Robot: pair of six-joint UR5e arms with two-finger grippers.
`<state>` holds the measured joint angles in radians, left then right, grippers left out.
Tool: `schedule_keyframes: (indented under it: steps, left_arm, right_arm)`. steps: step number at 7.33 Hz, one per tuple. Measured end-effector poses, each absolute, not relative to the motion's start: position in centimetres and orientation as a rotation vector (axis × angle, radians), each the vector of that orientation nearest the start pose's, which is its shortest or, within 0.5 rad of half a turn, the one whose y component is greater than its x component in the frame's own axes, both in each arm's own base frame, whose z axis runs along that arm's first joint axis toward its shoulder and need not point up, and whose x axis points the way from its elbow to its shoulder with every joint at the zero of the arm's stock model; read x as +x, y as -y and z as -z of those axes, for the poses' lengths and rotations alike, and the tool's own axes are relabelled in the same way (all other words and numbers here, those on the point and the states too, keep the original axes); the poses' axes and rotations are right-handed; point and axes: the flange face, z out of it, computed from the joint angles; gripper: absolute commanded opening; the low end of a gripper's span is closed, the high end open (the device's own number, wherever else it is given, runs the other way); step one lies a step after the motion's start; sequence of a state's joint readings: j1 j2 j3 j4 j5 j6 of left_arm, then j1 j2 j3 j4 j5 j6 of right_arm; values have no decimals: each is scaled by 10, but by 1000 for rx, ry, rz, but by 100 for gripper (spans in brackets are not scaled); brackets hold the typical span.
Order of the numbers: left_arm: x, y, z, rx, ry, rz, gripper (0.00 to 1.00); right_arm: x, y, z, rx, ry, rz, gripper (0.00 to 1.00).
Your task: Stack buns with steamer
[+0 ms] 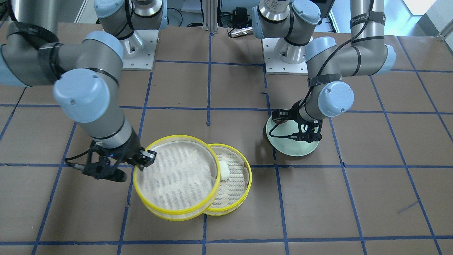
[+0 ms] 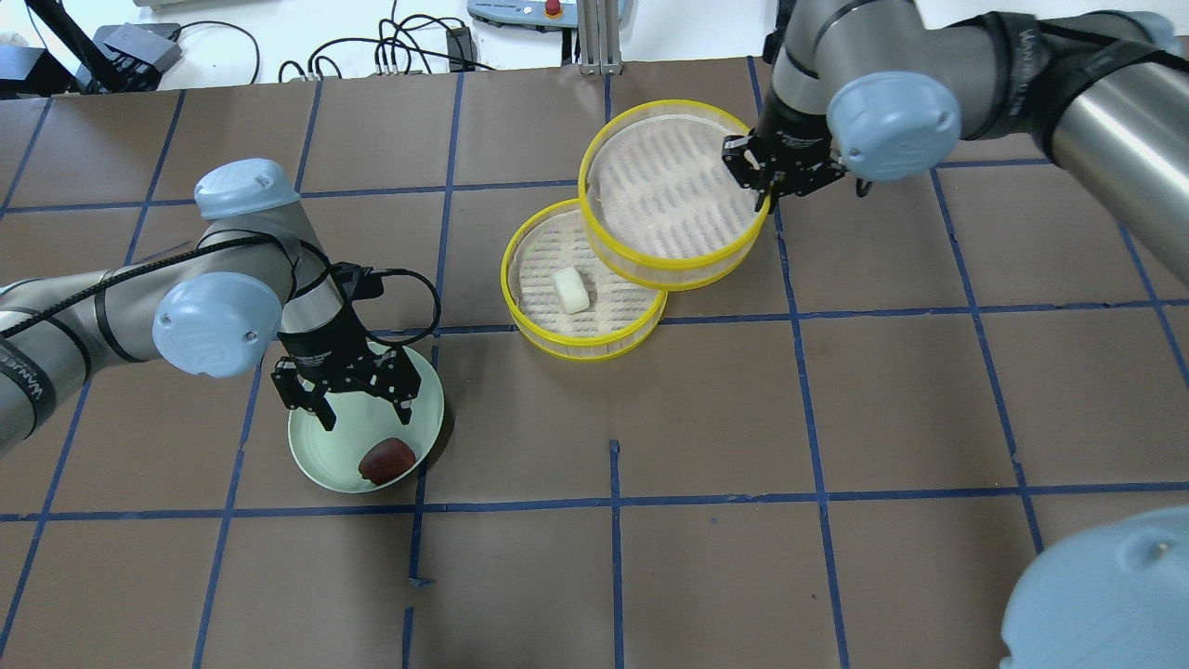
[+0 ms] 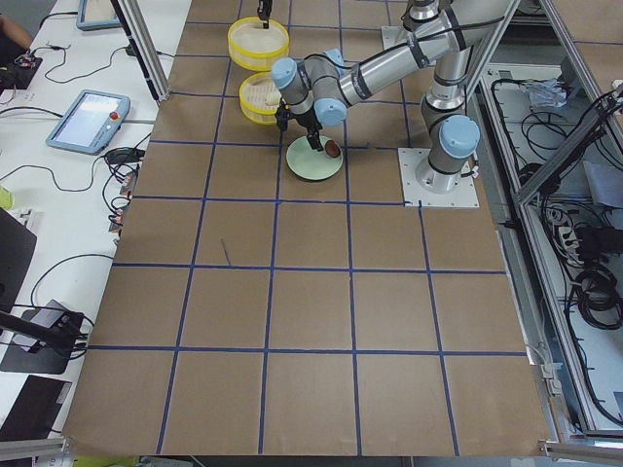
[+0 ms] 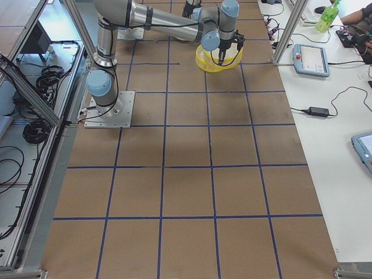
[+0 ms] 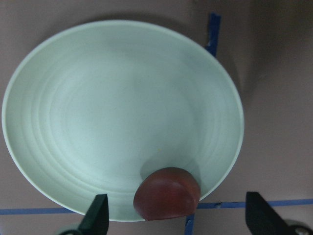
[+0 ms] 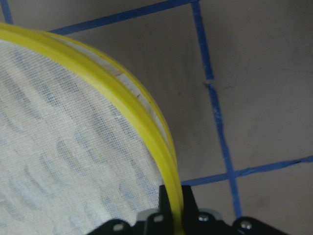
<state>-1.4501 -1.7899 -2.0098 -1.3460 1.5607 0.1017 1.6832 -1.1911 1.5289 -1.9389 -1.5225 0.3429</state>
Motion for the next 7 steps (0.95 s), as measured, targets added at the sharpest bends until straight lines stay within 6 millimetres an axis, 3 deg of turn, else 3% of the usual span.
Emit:
schedule_keyframes:
  steps: [1, 2, 3, 5, 7]
  left_arm:
    - [-78, 461, -188, -33, -3117, -743, 84]
    - [-78, 462, -178, -33, -3116, -776, 33]
    - [-79, 465, -174, -33, -3118, -784, 0]
    - [-79, 468, -174, -32, -3126, -769, 0]
    - [-79, 475, -180, -30, -3137, -722, 0]
  right_arm:
    - [242, 605, -316, 397, -3063, 16, 3]
    - [263, 601, -302, 446, -3060, -9, 3]
    - [276, 598, -288, 484, -3061, -38, 3]
    - [289, 595, -276, 466, -3077, -61, 4]
    - [292, 591, -277, 465, -3079, -73, 4]
